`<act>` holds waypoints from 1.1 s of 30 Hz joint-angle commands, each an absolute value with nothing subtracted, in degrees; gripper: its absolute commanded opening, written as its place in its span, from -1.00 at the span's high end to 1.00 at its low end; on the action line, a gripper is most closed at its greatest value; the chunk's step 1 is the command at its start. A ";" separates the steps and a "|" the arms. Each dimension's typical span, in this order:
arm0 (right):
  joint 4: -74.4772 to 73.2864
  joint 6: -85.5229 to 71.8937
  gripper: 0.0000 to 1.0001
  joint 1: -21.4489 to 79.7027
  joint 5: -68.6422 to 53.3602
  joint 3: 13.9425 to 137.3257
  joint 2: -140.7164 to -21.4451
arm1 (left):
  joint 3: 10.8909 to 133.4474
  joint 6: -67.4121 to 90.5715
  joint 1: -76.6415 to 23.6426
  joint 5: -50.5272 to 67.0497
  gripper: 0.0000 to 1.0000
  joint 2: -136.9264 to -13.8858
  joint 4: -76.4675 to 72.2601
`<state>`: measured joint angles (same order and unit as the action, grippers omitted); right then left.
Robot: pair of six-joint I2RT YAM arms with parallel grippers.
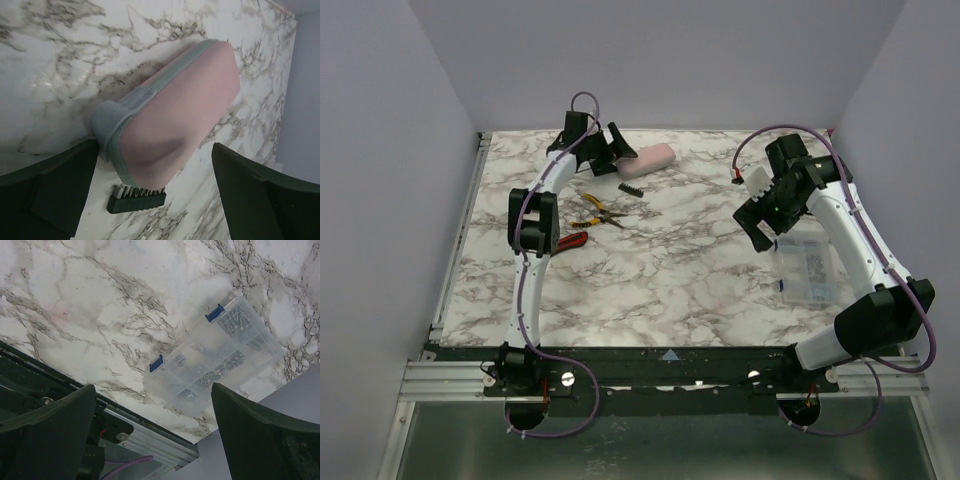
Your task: Open the umbrella
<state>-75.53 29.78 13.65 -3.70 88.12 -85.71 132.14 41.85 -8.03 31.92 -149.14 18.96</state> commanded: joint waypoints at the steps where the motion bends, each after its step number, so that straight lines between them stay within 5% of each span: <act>1: -76.85 27.12 -0.99 13.56 -3.84 88.86 -85.18 | 130.05 40.61 -12.24 40.63 -0.91 -145.88 24.46; 10: -75.70 24.97 -0.98 13.62 -6.24 88.12 -85.43 | 116.23 20.93 -15.39 43.68 -0.15 -133.19 24.67; 18: -75.14 25.09 -0.98 13.62 -5.89 87.38 -84.59 | 118.39 2.80 -15.93 17.96 0.03 -129.92 30.84; 24: -74.80 25.14 -0.98 13.62 -5.23 87.62 -84.37 | 135.07 1.36 -17.20 14.07 0.11 -139.19 44.09; 33: -74.26 25.13 -0.98 13.59 -5.17 86.28 -83.47 | 135.88 -0.61 -19.69 8.76 0.16 -141.02 45.35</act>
<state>-74.96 25.50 13.65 -4.86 87.07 -85.17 132.62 0.93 -18.87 13.85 -138.54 41.34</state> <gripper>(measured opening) 0.992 0.455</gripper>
